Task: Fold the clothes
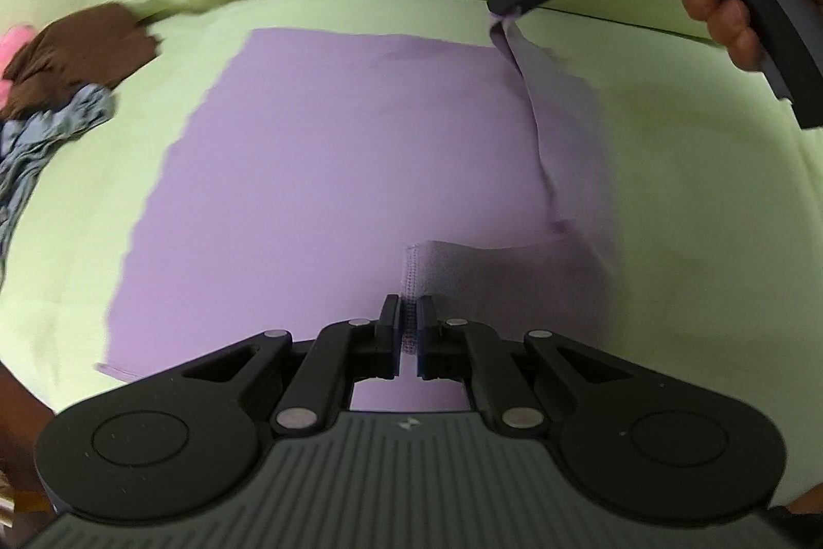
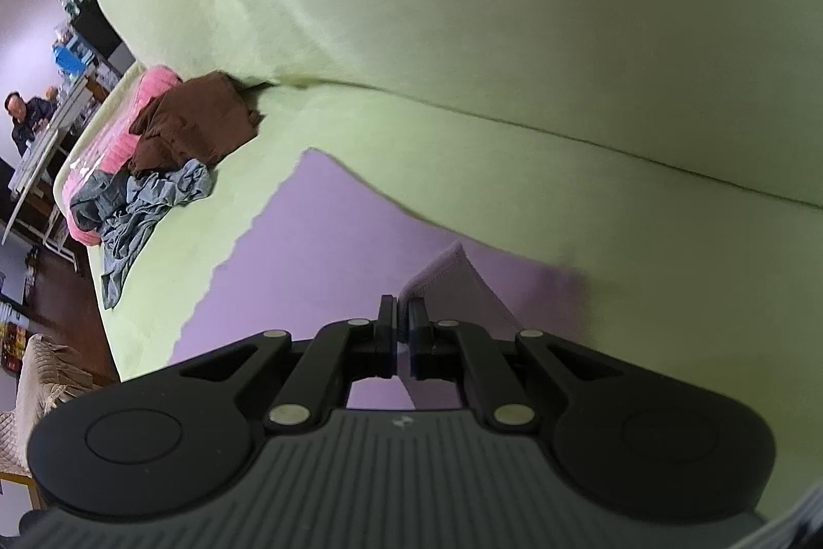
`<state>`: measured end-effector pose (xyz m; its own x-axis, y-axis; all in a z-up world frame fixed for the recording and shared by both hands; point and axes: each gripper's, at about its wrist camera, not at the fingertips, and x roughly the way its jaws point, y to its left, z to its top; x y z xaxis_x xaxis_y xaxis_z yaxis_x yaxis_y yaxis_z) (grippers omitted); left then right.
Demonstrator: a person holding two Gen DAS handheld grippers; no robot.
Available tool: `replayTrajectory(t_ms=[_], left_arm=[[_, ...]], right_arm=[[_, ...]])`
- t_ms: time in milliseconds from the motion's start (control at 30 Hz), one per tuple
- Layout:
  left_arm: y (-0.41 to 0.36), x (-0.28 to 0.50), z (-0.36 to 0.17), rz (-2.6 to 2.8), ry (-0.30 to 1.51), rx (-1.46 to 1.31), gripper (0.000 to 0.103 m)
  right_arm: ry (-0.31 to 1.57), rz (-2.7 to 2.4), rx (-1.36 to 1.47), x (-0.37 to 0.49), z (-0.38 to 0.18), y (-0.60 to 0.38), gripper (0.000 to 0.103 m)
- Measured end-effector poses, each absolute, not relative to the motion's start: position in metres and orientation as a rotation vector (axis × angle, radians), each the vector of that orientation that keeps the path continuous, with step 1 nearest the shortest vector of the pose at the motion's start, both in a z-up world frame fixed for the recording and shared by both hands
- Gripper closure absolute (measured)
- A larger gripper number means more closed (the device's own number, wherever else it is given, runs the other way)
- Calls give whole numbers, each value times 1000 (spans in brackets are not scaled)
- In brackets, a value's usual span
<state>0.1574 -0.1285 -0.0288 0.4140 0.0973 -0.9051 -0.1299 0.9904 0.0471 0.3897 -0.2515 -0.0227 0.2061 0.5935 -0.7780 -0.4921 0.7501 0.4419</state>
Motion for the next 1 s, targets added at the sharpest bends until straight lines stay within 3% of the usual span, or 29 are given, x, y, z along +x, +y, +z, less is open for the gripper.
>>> replayTrajectory(t_ms=[533, 1000], left_arm=[[32, 187, -64, 212, 1172, -91, 100], [75, 194, -82, 259, 1204, -159, 100]], right_arm=[[1195, 782, 18, 397, -67, -57, 100], [1208, 815, -77, 398, -90, 11, 100]])
